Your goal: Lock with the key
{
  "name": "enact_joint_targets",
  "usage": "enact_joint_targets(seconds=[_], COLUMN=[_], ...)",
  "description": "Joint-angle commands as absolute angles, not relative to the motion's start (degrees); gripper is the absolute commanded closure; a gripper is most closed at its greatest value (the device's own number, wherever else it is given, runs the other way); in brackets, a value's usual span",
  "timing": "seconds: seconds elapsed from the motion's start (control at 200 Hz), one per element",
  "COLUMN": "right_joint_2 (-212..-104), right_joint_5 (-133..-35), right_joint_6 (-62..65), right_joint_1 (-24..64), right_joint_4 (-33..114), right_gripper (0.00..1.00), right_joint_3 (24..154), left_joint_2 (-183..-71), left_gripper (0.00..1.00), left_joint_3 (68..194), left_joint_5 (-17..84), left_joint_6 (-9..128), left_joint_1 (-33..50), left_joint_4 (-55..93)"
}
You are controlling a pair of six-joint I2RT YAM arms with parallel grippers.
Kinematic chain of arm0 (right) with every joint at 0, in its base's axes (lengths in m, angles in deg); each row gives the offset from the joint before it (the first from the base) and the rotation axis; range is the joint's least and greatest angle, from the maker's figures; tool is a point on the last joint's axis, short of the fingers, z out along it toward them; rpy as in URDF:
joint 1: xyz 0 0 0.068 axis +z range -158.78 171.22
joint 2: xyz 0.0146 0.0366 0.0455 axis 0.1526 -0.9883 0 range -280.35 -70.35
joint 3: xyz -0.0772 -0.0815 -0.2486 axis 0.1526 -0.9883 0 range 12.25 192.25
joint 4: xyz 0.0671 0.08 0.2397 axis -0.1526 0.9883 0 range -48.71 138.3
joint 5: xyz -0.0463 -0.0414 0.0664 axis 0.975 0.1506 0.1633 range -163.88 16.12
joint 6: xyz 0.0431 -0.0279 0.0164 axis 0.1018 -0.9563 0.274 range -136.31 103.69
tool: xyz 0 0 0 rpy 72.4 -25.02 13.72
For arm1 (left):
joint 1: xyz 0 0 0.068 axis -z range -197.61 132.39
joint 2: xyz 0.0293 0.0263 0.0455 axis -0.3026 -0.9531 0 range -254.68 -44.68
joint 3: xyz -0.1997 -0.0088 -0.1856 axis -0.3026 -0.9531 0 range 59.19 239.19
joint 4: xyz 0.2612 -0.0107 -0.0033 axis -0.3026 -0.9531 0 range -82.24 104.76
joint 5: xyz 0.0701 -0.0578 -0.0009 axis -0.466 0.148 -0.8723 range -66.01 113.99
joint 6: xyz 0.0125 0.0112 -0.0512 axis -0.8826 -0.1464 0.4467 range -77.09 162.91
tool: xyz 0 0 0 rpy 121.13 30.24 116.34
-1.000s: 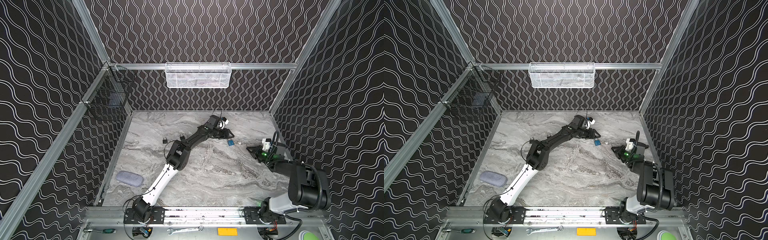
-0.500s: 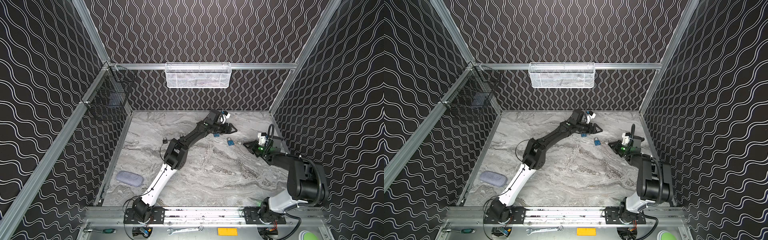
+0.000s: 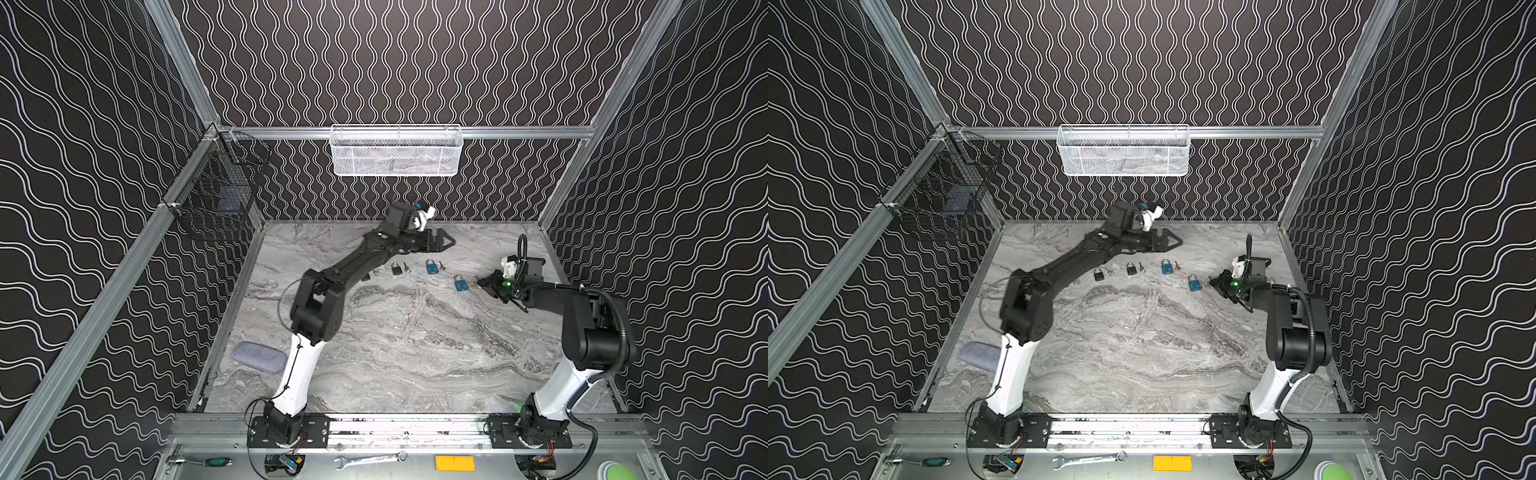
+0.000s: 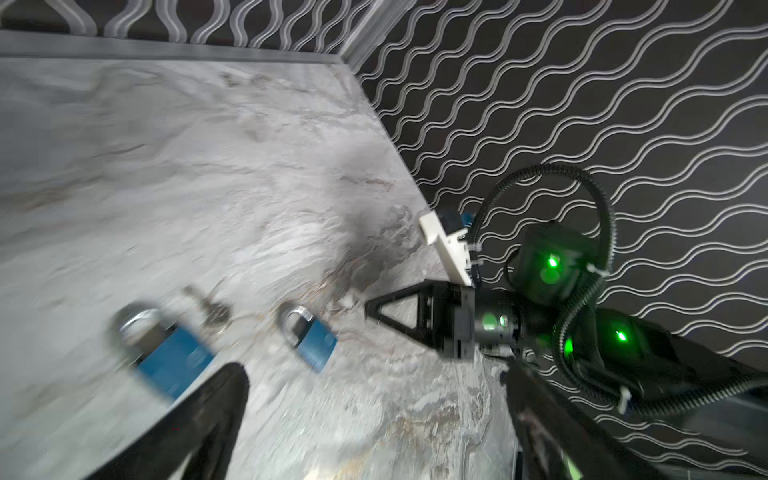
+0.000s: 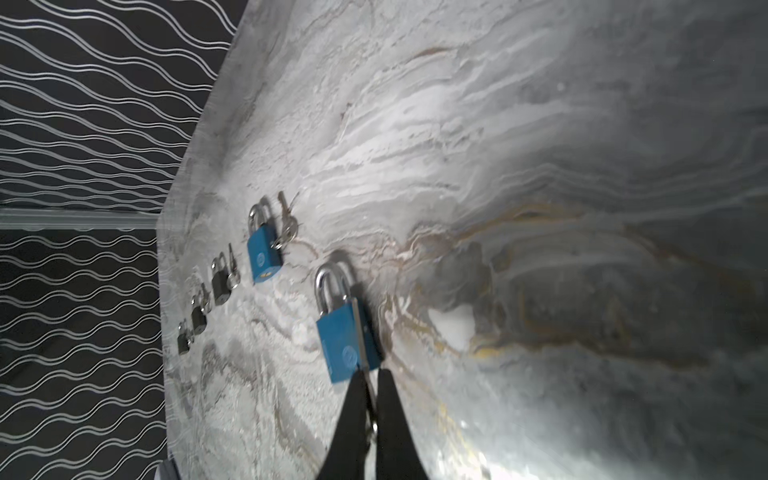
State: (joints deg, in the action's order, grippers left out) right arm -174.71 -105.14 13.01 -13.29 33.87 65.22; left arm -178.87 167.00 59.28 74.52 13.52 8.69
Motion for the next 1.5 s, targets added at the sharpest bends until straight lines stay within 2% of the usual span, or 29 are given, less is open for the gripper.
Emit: enact_joint_targets(seconds=[0.0,0.14,0.305,0.5,0.741,0.911,1.071,1.251,1.296,1.366,1.421,1.496], right_joint_2=[-176.6,-178.7,-178.7,-180.3,-182.1,-181.3,-180.4,-180.0,-179.7,-179.4,-177.7,-175.8], right_joint_5=[-104.0,-103.8,-102.8,-102.1,-100.7,-98.5,-97.7,-97.1,-96.8,-95.4,-94.8,-94.0], right_joint_6=[11.7,11.2,9.9,9.6,9.9,9.2,9.3,9.6,9.4,8.9,8.5,8.2], right_joint_1=[-12.7,-12.3,-12.0,-11.6,-10.8,-10.4,-10.5,-10.1,-9.7,-9.1,-8.8,-8.8], right_joint_4=[36.9,38.3,40.2,40.6,41.9,43.9,44.2,44.3,44.8,46.3,47.1,48.0], right_gripper=[1.0,1.0,1.0,1.0,1.0,0.81,0.76,0.56,0.48,0.41,0.28,0.22], right_joint_3=[67.5,69.0,71.2,71.0,71.8,71.7,71.3,71.3,71.6,72.1,72.4,72.4], left_joint_2=[-171.6,-158.9,-147.0,-135.0,-123.9,-114.5,-105.9,-98.1,-96.4,-94.0,-92.6,-91.5], left_gripper=[0.01,0.01,0.01,0.01,0.01,0.01,0.01,0.01,0.01,0.01,0.01,0.01], left_joint_3=[158.9,143.7,131.4,121.1,114.7,108.9,105.6,102.9,101.8,100.1,99.2,99.3], left_joint_5=[58.1,56.2,53.3,49.1,42.6,33.6,25.2,16.3,15.8,15.1,14.2,11.9], left_joint_6=[76.6,78.4,78.9,77.1,75.6,74.6,73.1,72.9,73.4,73.8,73.9,73.6], left_joint_1=[11.8,9.1,6.4,5.8,5.8,5.8,5.9,5.9,5.9,5.9,5.8,5.9], left_joint_4=[15.1,19.9,20.1,15.6,8.2,7.6,5.0,1.2,1.4,2.2,2.2,0.8])
